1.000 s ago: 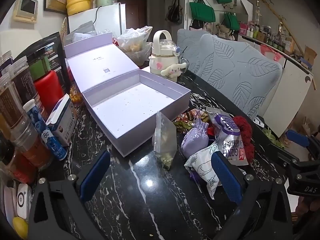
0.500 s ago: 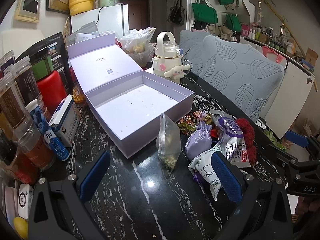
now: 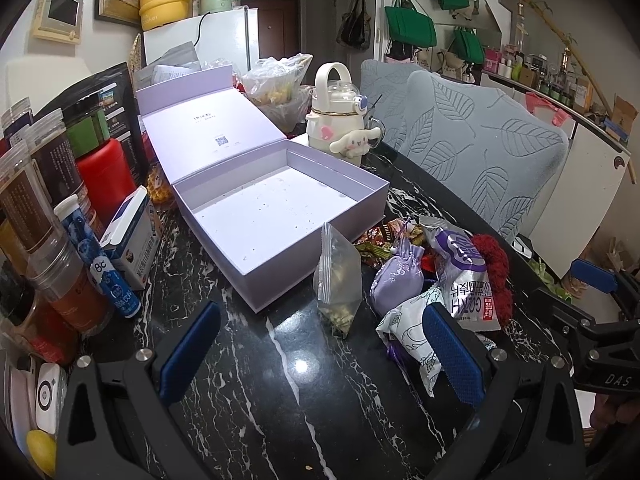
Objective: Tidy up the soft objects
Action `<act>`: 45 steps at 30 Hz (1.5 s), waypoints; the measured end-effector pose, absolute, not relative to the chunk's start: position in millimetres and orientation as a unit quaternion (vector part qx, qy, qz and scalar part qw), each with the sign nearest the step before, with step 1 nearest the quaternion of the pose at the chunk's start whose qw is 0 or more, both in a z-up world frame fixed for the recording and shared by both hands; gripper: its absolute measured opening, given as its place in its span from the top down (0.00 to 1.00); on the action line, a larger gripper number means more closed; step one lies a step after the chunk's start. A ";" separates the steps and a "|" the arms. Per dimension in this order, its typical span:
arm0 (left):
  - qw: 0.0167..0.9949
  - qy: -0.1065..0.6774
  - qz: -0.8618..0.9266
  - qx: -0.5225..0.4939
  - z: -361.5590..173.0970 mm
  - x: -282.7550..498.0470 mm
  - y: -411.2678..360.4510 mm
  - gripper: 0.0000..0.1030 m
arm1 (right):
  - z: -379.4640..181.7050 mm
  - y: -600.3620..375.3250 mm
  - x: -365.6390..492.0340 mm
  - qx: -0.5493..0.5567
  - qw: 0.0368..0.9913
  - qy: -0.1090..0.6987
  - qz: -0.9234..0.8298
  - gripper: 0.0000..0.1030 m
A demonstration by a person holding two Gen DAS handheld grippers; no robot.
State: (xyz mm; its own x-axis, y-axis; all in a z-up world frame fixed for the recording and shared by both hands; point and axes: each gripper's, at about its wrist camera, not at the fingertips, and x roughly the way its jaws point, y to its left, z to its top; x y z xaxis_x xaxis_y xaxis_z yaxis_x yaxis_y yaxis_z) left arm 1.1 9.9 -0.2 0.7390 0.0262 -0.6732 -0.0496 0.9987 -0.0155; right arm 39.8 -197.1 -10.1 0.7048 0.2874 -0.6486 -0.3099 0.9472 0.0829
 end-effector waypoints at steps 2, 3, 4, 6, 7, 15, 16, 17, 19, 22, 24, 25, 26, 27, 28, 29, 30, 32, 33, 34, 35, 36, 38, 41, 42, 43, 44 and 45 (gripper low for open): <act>0.933 0.360 0.020 -0.016 -0.6 0.8 9.9 0.00 | -10.0 -197.3 39.3 -0.017 0.923 0.348 0.162 0.00; 0.933 0.359 0.021 -0.015 -0.6 0.5 9.8 0.00 | -9.4 -196.4 39.7 -0.018 0.923 0.349 0.161 0.00; 0.933 0.358 0.022 -0.016 -0.5 0.0 9.8 0.00 | -9.2 -196.3 39.4 -0.018 0.923 0.348 0.162 0.00; 0.933 0.358 0.022 -0.016 -0.5 -1.2 10.0 0.00 | -9.2 -196.3 38.8 -0.020 0.924 0.347 0.162 0.00; 0.933 0.358 0.022 -0.016 -0.6 -1.6 10.0 0.00 | -9.0 -196.0 38.6 -0.021 0.924 0.347 0.162 0.00; 0.933 0.358 0.025 -0.018 1.2 -5.4 11.2 0.00 | -8.4 -194.3 36.0 -0.025 0.924 0.344 0.165 0.00; 0.933 0.357 0.025 -0.018 1.3 -5.5 11.3 0.00 | -8.3 -193.9 36.1 -0.025 0.924 0.344 0.165 0.00; 0.933 0.358 0.025 -0.018 1.6 -5.3 11.7 0.00 | -8.4 -193.8 36.0 -0.026 0.924 0.344 0.165 0.00; 0.933 0.358 0.025 -0.018 1.6 -5.4 11.9 0.00 | -8.6 -194.0 35.7 -0.026 0.924 0.344 0.165 0.00; 0.933 0.359 0.025 -0.018 1.7 -5.8 12.0 0.00 | -8.6 -194.1 34.4 -0.027 0.924 0.344 0.166 0.00; 0.933 0.358 0.025 -0.019 1.6 -5.7 12.1 0.00 | -8.0 -194.1 33.7 -0.028 0.924 0.343 0.166 0.00; 0.933 0.358 0.025 -0.019 1.7 -5.7 12.1 0.00 | -7.9 -193.7 33.8 -0.029 0.924 0.343 0.166 0.00; 0.933 0.359 0.025 -0.019 1.6 -6.2 11.9 0.00 | -7.5 -193.7 33.9 -0.029 0.924 0.343 0.166 0.00; 0.933 0.358 0.025 -0.019 1.6 -6.2 11.8 0.00 | -7.0 -193.5 33.8 -0.029 0.924 0.342 0.166 0.00; 0.933 0.358 0.025 -0.019 1.7 -6.3 11.7 0.00 | -6.5 -193.4 33.7 -0.028 0.925 0.341 0.167 0.00; 0.933 0.358 0.025 -0.019 1.7 -6.2 11.9 0.00 | -6.3 -193.2 33.4 -0.028 0.925 0.341 0.167 0.00; 0.933 0.358 0.025 -0.019 2.0 -6.8 12.1 0.00 | -6.0 -193.0 33.5 -0.028 0.924 0.341 0.168 0.00; 0.934 0.354 0.027 -0.022 2.8 -8.9 13.3 0.00 | -5.4 -191.7 33.7 -0.031 0.924 0.341 0.169 0.00; 0.934 0.354 0.027 -0.023 2.9 -9.6 13.7 0.00 | -4.7 -191.0 33.7 -0.033 0.924 0.341 0.169 0.00; 0.935 0.353 0.028 -0.024 3.1 -10.6 14.4 0.00 | -3.8 -190.4 33.2 -0.035 0.925 0.338 0.170 0.00; 0.935 0.353 0.029 -0.025 3.1 -11.4 14.6 0.00 | -3.3 -189.8 32.8 -0.036 0.925 0.337 0.171 0.00; 0.934 0.354 0.030 -0.025 3.3 -11.9 15.0 0.00 | -2.9 -189.1 32.4 -0.037 0.925 0.337 0.172 0.00; 0.935 0.353 0.032 -0.028 3.9 -12.5 16.6 0.00 | -2.0 -187.7 31.5 -0.038 0.925 0.335 0.176 0.00; 0.935 0.352 0.033 -0.032 4.7 -13.7 19.1 0.00 | -1.7 -185.7 31.0 -0.039 0.924 0.335 0.179 0.00; 0.935 0.352 0.034 -0.033 4.9 -13.8 20.0 0.00 | -1.8 -185.7 30.7 -0.040 0.924 0.335 0.180 0.00; 0.935 0.352 0.034 -0.033 5.0 -13.8 20.6 0.00 | -1.8 -185.2 30.8 -0.041 0.924 0.335 0.179 0.00; 0.935 0.352 0.035 -0.033 5.1 -13.5 21.2 0.00 | -1.8 -184.9 30.9 -0.041 0.924 0.335 0.179 0.00; 0.934 0.353 0.035 -0.032 5.0 -13.5 21.4 0.00 | -1.7 -184.7 31.1 -0.041 0.924 0.334 0.179 0.00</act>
State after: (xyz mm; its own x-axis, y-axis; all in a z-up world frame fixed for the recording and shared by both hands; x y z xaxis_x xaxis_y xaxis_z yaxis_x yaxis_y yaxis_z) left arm -13.5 21.4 5.0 0.7485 0.0422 -0.6618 -0.0871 0.9956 -0.0350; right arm 31.1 -184.7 -1.7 0.7122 0.3037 -0.6329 -0.3582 0.9326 0.0444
